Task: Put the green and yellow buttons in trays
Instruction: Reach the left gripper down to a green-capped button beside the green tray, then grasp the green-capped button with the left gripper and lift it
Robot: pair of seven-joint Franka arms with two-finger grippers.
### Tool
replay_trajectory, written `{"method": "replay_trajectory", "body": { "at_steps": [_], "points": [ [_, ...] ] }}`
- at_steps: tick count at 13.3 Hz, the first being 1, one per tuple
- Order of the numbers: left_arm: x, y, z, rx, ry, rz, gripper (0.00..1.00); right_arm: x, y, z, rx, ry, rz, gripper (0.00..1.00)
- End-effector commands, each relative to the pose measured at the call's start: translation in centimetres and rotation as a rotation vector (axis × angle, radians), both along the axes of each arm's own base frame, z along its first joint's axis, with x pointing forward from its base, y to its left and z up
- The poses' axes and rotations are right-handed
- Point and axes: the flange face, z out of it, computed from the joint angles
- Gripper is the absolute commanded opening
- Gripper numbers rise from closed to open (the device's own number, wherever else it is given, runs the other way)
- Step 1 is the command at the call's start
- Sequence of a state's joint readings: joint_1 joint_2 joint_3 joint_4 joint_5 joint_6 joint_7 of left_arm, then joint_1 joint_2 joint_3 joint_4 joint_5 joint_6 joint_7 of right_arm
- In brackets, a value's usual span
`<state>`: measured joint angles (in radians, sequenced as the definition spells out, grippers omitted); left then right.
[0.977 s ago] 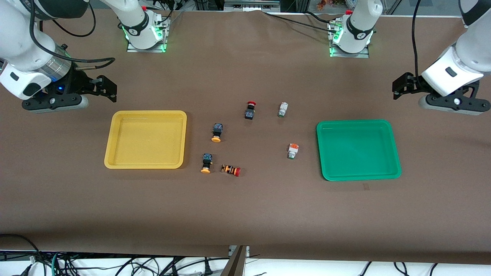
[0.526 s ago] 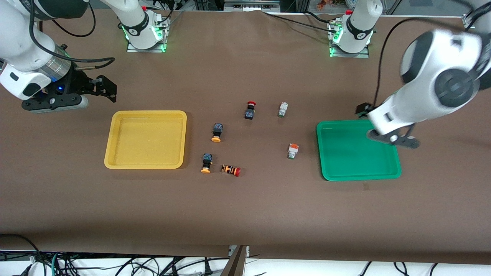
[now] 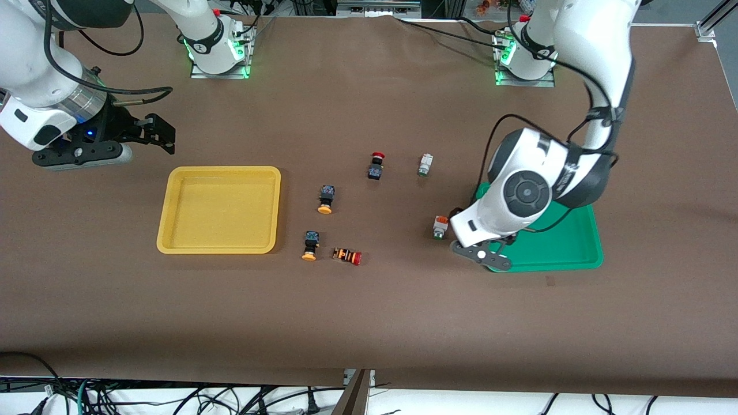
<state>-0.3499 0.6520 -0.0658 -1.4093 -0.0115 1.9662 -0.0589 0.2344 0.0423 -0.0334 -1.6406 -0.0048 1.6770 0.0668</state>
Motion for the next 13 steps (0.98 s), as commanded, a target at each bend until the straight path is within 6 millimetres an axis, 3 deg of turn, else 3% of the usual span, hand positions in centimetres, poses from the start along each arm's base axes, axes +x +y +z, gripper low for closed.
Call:
{"method": "replay_trajectory", "body": {
  "at_steps": [1,4,5,9,11,13],
  "points": [
    [-1.2,-2.4,-4.9,-0.032,0.031,0.039,1.0,0.1,0.0,0.5,-0.006,0.001,0.014,1.0],
    [-2.7,-2.1,-9.3,-0.033,0.011,0.039,1.0,0.1,0.0,0.5,-0.006,-0.001,0.014,1.0],
    [-3.3,-2.9,-10.6,-0.031,0.016,0.028,1.0,0.1,0.0,0.4,-0.006,0.001,0.014,1.0],
    [-5.3,-3.7,-12.7,-0.009,0.056,0.023,1.0,0.2,0.0,0.2,-0.005,0.001,0.004,1.0],
    [-5.3,-3.7,-13.0,-0.007,0.059,0.02,0.34,0.3,0.1,0.1,-0.006,0.008,0.016,1.0],
    [-5.1,-3.7,-12.7,-0.006,0.052,-0.003,0.06,0.6,0.3,-0.5,-0.004,0.01,0.012,1.0]
  ]
}}
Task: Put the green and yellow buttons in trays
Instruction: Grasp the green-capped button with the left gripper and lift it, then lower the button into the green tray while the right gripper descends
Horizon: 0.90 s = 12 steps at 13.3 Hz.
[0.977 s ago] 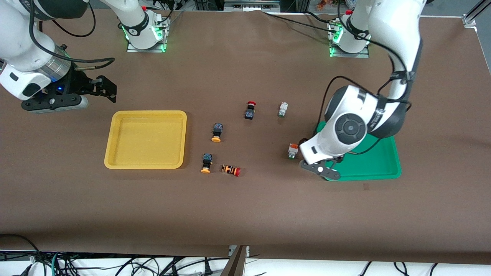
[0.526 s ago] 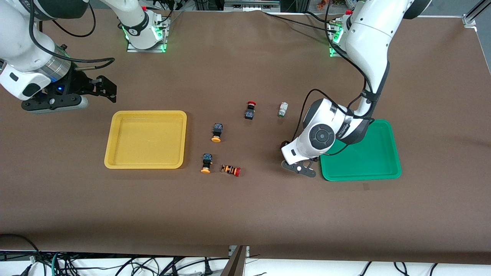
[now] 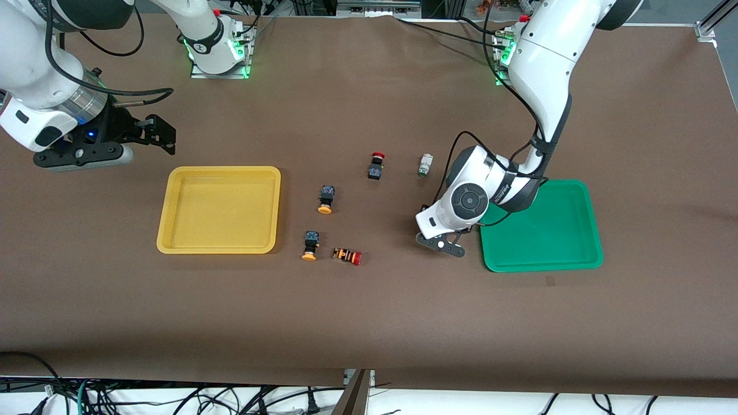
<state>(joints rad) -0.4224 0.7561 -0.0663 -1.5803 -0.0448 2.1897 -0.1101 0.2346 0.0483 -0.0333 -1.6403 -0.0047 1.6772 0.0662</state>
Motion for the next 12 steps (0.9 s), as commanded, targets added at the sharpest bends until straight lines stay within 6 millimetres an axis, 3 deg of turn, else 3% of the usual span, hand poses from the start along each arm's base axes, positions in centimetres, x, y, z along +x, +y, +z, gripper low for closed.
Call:
{"method": "replay_trajectory", "body": {
  "at_steps": [1,2,5,7,8,9,11,12],
  "points": [
    [0.0,-0.2,0.7,-0.012,-0.014,-0.009,0.0,0.6,0.3,-0.6,-0.002,0.01,0.011,1.0],
    [0.4,-0.1,1.4,-0.015,-0.021,0.0,0.0,1.0,0.5,-1.2,-0.003,0.011,0.011,1.0],
    [2.4,2.1,7.4,-0.007,-0.032,0.031,0.01,2.3,1.9,-3.3,-0.002,0.002,0.022,1.0],
    [4.4,6.0,10.5,0.048,0.039,0.051,0.02,3.7,4.2,-6.5,-0.002,-0.004,0.045,1.0],
    [5.3,9.1,11.1,0.109,0.06,-0.008,0.02,4.4,6.0,-8.7,0.0,-0.006,0.066,1.0],
    [5.9,12.1,11.1,0.143,0.071,-0.085,0.06,5.1,7.9,-11.5,0.001,-0.004,0.061,1.0],
    [6.1,16.0,8.6,0.135,0.127,-0.176,0.16,6.6,11.8,-17.4,0.05,-0.016,-0.022,1.0],
    [5.8,16.7,6.5,0.135,0.164,-0.185,0.32,7.2,14.2,-20.3,0.073,-0.032,-0.055,1.0]
  ]
}}
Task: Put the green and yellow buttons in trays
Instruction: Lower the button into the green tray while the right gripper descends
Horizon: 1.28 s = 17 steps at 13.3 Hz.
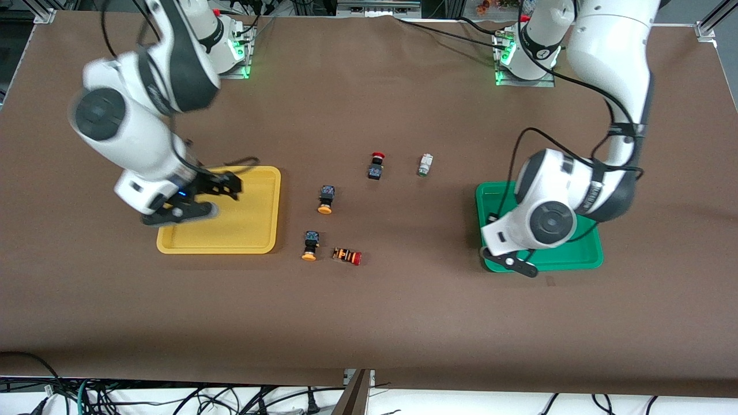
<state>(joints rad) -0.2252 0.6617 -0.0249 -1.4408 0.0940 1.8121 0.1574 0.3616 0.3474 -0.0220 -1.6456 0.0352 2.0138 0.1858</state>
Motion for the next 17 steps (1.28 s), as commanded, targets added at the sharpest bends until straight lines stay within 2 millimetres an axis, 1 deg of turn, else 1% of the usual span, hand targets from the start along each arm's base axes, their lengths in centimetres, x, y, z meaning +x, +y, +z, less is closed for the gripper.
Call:
{"method": "replay_trajectory", "body": {
  "at_steps": [1,2,3,4,5,6,7,8,9,10,11,12,13,14,15,16,17],
  "points": [
    [-0.7,1.0,-5.1,0.01,0.091,-0.069,0.39,2.2,5.8,-6.8,0.049,-0.022,-0.095,1.0],
    [-0.8,1.1,-5.7,0.011,0.097,-0.068,0.47,3.0,8.0,-9.1,0.054,-0.03,-0.128,1.0],
    [-0.9,1.0,-5.9,0.012,0.1,-0.063,0.93,3.6,9.5,-11.7,0.055,-0.033,-0.156,1.0],
    [-0.9,0.9,-5.7,0.012,0.099,-0.059,1.0,4.0,10.6,-14.0,0.062,-0.045,-0.176,1.0],
    [-0.9,0.6,-5.1,0.003,0.095,-0.06,1.0,3.8,11.6,-16.1,0.072,-0.061,-0.191,1.0],
    [-1.0,-0.3,-3.4,-0.007,0.084,-0.067,1.0,3.6,12.5,-17.5,0.086,-0.083,-0.191,1.0],
    [-1.7,-2.2,-1.3,-0.03,0.09,-0.079,1.0,3.4,12.7,-19.0,0.089,-0.09,-0.191,1.0],
    [-2.5,-4.7,0.5,-0.069,0.101,-0.085,1.0,3.2,12.7,-20.3,0.085,-0.082,-0.2,1.0],
    [-3.6,-6.8,1.5,-0.085,0.117,-0.043,1.0,2.9,13.2,-21.2,0.086,-0.08,-0.203,1.0],
    [-5.0,-9.3,2.0,-0.093,0.135,-0.013,1.0,2.5,13.5,-22.2,0.082,-0.074,-0.201,0.99],
    [-6.5,-11.2,0.7,-0.096,0.169,0.0,1.0,2.3,13.3,-22.9,0.08,-0.073,-0.201,0.94],
    [-8.2,-12.8,-0.8,-0.129,0.221,0.057,1.0,2.0,13.1,-23.5,0.078,-0.071,-0.202,0.86],
    [-9.6,-13.5,-2.4,-0.115,0.223,0.111,1.0,1.7,13.0,-23.9,0.071,-0.061,-0.201,0.73],
    [-11.3,-14.3,-3.4,-0.114,0.218,0.107,1.0,1.7,13.0,-23.8,0.069,-0.059,-0.192,0.59],
    [-12.8,-15.5,-4.1,-0.113,0.221,0.101,1.0,1.7,12.9,-23.6,0.067,-0.056,-0.187,0.45],
    [-14.5,-16.5,-5.2,-0.093,0.232,0.099,1.0,1.7,12.6,-23.3,0.055,-0.037,-0.185,0.34],
    [-16.0,-17.1,-6.2,-0.077,0.23,0.103,1.0,1.7,12.5,-22.6,0.05,-0.028,-0.183,0.26]
  ]
}}
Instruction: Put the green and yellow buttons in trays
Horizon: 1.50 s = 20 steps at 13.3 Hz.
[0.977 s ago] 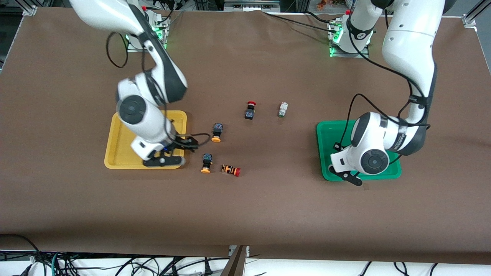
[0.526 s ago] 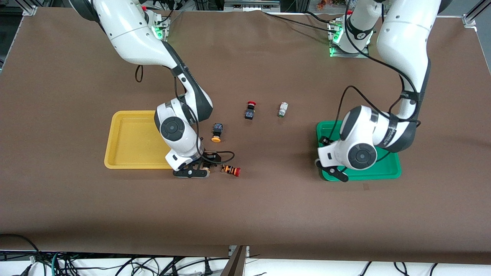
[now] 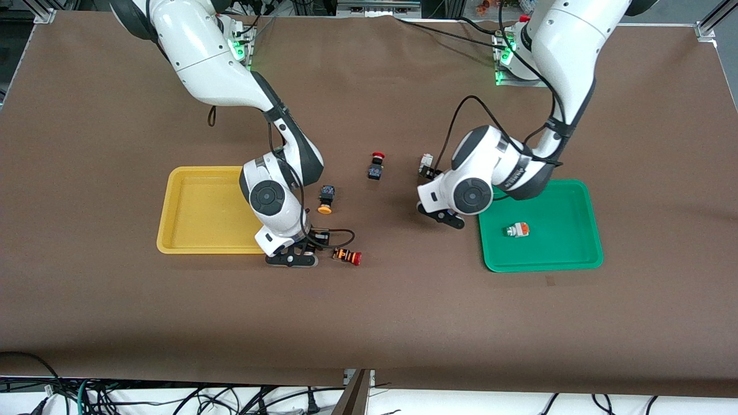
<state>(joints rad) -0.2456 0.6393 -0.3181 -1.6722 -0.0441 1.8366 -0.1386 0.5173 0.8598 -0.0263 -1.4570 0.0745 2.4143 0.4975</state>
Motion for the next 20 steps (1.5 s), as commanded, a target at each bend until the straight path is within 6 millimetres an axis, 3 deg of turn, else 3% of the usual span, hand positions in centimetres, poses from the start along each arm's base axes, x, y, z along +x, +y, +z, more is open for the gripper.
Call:
{"method": "replay_trajectory", "body": {
  "at_steps": [1,2,4,7,10,11,13,14,16,18,20],
  "points": [
    [-4.4,-2.0,-1.1,0.031,-0.022,0.027,1.0,-0.1,-0.2,2.1,-0.002,0.028,0.01,0.26],
    [-6.2,-3.7,-2.1,0.047,-0.039,0.032,1.0,0.0,-0.6,3.1,-0.012,0.041,0.011,0.26],
    [-7.2,-4.0,-3.3,0.052,-0.063,0.041,1.0,0.5,-2.7,6.2,-0.036,0.07,0.063,0.26],
    [-7.9,-4.2,-4.4,0.072,-0.1,-0.011,0.99,-0.2,-8.7,9.3,-0.098,0.142,0.132,0.26],
    [-8.1,-4.0,-4.4,0.078,-0.093,-0.013,0.04,-3.4,-15.2,8.6,-0.119,0.159,0.155,0.28],
    [-7.9,-4.1,-3.9,0.077,-0.093,-0.018,0.0,-4.5,-17.2,7.8,-0.126,0.169,0.162,0.29],
    [-6.9,-3.8,-1.0,0.107,-0.073,-0.025,0.0,-6.9,-19.5,5.3,-0.133,0.178,0.157,0.41],
    [-5.6,-3.2,0.5,0.135,-0.072,-0.049,0.0,-7.8,-19.9,4.5,-0.13,0.165,0.151,0.6],
    [-2.8,-2.4,4.2,0.201,-0.112,-0.094,0.0,-7.5,-19.6,4.8,-0.127,0.153,0.136,0.93],
    [-0.3,-0.8,6.6,0.214,-0.133,-0.066,0.0,-6.6,-18.0,6.5,-0.119,0.142,0.096,0.97],
    [2.6,2.6,7.6,0.218,-0.168,-0.072,0.0,-5.7,-13.4,8.7,-0.096,0.124,0.041,0.97]
  ]
}}
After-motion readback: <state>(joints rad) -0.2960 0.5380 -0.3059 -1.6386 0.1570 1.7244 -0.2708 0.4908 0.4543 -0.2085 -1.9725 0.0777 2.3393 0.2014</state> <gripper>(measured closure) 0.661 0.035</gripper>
